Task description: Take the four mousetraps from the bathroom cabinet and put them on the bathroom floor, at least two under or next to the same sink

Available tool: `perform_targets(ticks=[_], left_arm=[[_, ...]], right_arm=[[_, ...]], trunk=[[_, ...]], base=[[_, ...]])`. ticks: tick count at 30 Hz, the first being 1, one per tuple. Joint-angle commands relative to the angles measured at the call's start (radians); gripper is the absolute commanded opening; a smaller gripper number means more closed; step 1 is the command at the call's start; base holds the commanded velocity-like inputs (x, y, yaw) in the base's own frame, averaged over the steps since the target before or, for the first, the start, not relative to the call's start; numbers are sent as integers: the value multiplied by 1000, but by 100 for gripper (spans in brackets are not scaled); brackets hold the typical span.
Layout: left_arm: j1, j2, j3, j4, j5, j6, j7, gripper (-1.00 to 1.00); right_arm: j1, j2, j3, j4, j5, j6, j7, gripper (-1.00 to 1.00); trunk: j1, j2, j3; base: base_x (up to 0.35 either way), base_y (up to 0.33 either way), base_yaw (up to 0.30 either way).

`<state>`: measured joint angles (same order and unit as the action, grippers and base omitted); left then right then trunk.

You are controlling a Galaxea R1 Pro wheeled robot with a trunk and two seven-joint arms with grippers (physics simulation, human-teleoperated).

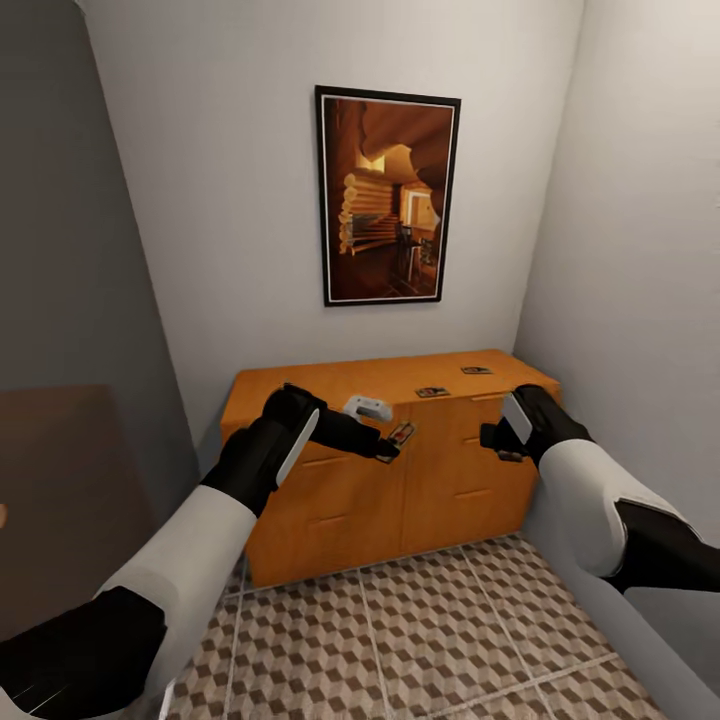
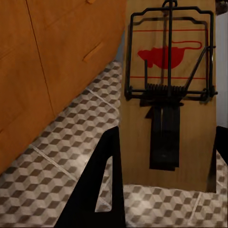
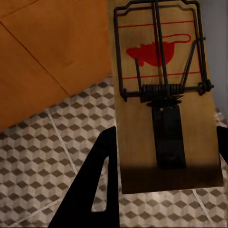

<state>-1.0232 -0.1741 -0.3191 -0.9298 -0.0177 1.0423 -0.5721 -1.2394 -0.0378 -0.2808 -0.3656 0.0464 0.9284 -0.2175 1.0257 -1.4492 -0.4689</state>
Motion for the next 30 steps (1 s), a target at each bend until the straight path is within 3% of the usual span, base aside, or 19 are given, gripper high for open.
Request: perform_targets(ticks=[1, 9, 13, 16, 19, 21, 27, 30], left_arm=[[-1, 0, 0, 7, -1, 5, -3, -100], [0, 3, 8, 242, -1, -8, 10, -100], [0, 8, 47, 404, -2, -27, 22, -100], [0, 30, 100, 581, 0, -158, 103, -100], [0, 41, 138, 720, 3, -266, 196, -100], [4, 64, 188, 870, 41, -412, 313, -100], [25, 97, 207, 919, 141, -514, 412, -100], [107, 116, 210, 923, 180, -574, 468, -100]], right_arm=[[6, 1, -8, -1, 4, 0, 0, -100], [171, -9, 6, 0, 5, -85, 0, -100], [290, -11, 87, 12, 5, -179, 6, -100], [402, -13, 137, 93, 5, -325, 33, -100], [448, -15, 149, 185, 6, -440, 65, -100], [473, -17, 157, 332, 6, -571, 103, -100], [519, -34, 161, 389, 33, -636, 117, -100], [596, -43, 162, 394, 78, -646, 119, -100]], trunk=[[-1, -1, -1], [-1, -1, -1], [-1, -1, -1], [-1, -1, -1], [-1, -1, -1], [-1, -1, -1], [-1, -1, -1], [-1, -1, -1]], base=[[-345, 0, 0], [-345, 0, 0], [-346, 0, 0], [-347, 0, 0], [-347, 0, 0], [-347, 0, 0], [-347, 0, 0], [-347, 0, 0]])
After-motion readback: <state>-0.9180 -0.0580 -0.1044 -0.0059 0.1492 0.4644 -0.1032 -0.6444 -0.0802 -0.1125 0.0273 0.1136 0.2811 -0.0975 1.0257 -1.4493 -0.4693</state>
